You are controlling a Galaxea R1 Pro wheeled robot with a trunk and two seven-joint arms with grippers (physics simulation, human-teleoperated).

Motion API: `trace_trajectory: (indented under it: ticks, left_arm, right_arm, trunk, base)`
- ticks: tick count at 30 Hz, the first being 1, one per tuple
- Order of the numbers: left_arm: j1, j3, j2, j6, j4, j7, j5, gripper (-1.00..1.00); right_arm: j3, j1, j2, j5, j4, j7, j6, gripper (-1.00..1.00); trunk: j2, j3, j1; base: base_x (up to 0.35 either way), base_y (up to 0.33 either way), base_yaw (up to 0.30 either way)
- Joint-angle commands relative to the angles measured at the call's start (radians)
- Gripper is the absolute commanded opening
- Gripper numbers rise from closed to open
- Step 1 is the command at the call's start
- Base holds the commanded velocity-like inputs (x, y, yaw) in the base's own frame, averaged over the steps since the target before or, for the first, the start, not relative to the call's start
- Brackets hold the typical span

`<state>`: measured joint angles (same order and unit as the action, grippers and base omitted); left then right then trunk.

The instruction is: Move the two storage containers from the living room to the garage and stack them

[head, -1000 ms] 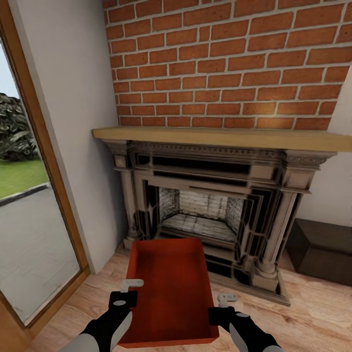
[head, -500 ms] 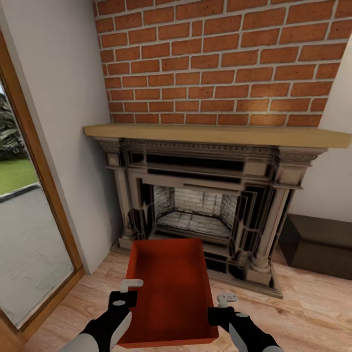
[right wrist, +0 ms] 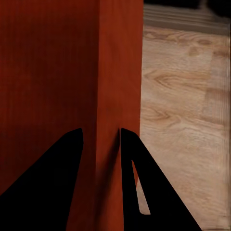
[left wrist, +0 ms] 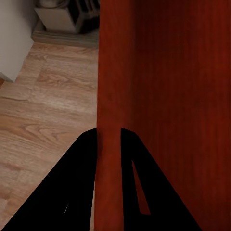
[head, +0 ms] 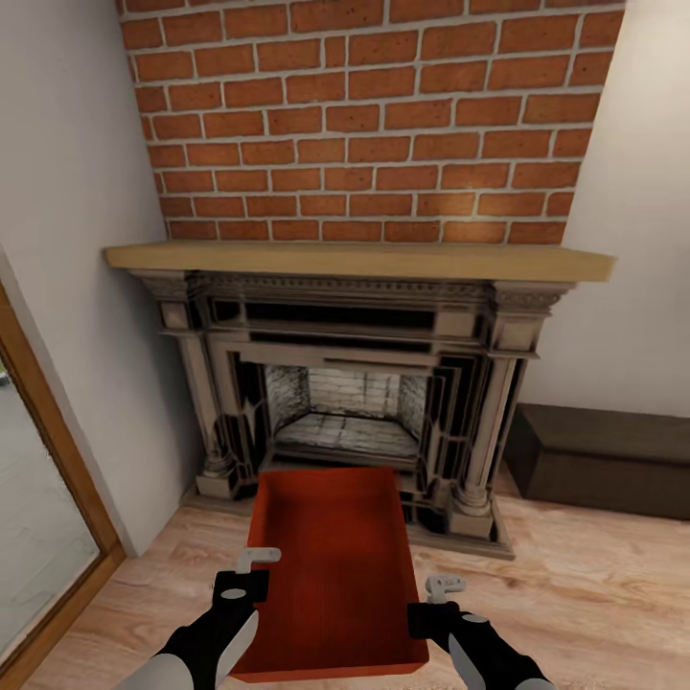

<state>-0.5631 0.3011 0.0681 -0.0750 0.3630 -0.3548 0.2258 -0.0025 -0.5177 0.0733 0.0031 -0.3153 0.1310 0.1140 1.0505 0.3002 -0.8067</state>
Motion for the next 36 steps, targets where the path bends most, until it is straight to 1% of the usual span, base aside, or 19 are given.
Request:
trace_trajectory:
  ticks: [1, 9, 13, 36]
  left_arm:
    - [0.0, -0.004, 0.009, -0.005, 0.001, -0.004, 0.032, -1.0]
    - [0.0, -0.004, 0.009, -0.005, 0.001, -0.004, 0.032, -1.0]
    - [0.0, -0.004, 0.009, -0.005, 0.001, -0.004, 0.032, -1.0]
    - [0.0, -0.004, 0.009, -0.005, 0.001, -0.004, 0.032, -1.0]
  right_arm:
    - [-0.016, -0.001, 0.002, -0.072, -0.005, 0.016, -0.017, -1.0]
    - [-0.016, 0.001, 0.001, -0.071, -0.005, 0.016, -0.018, -1.0]
    - [-0.016, 0.003, 0.0, -0.071, -0.005, 0.016, -0.036, -1.0]
    - [-0.016, 0.004, -0.003, -0.072, -0.005, 0.016, -0.037, -1.0]
  trunk:
    - [0.001, 0.001, 0.0]
    - [0.001, -0.003, 0.0]
    - [0.001, -0.007, 0.0]
    - [0.001, -0.032, 0.0]
  base:
    - [0.0, 0.0, -0.285]
    - [0.0, 0.0, -0.279]
    - [0.0, 0.0, -0.265]
    - [0.0, 0.0, -0.253]
